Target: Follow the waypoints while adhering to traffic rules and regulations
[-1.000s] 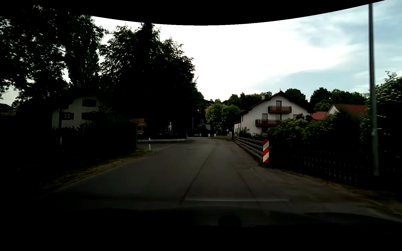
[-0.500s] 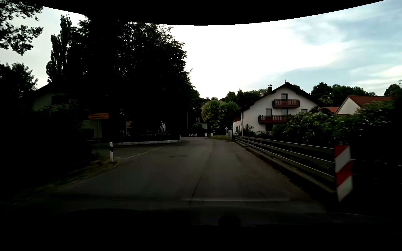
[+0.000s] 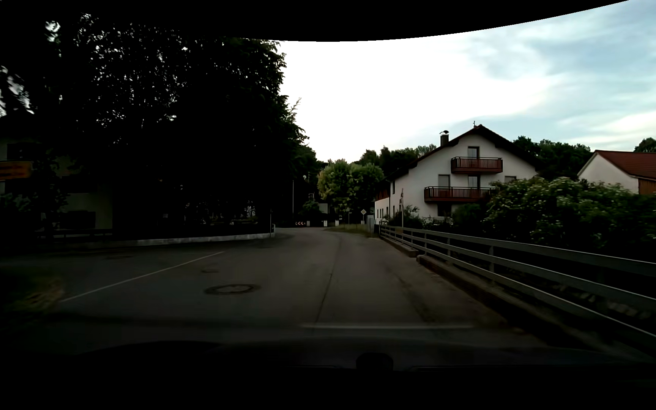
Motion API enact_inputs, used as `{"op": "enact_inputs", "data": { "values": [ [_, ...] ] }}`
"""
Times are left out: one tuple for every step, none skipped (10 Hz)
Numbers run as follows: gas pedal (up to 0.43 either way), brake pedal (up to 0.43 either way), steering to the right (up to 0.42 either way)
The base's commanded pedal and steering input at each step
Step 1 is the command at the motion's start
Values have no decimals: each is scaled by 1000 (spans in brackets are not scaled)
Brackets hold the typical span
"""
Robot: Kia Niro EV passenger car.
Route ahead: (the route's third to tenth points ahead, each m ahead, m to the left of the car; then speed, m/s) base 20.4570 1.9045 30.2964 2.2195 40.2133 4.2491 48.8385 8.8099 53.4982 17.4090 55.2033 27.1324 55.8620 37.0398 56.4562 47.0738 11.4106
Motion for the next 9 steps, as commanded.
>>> {"op": "enact_inputs", "data": {
  "values": [
    [0,30,6],
    [0,43,5],
    [0,55,5],
    [0,55,4],
    [0,67,4],
    [0,73,4],
    [0,85,4],
    [0,85,3],
    [0,104,2]
  ]
}}
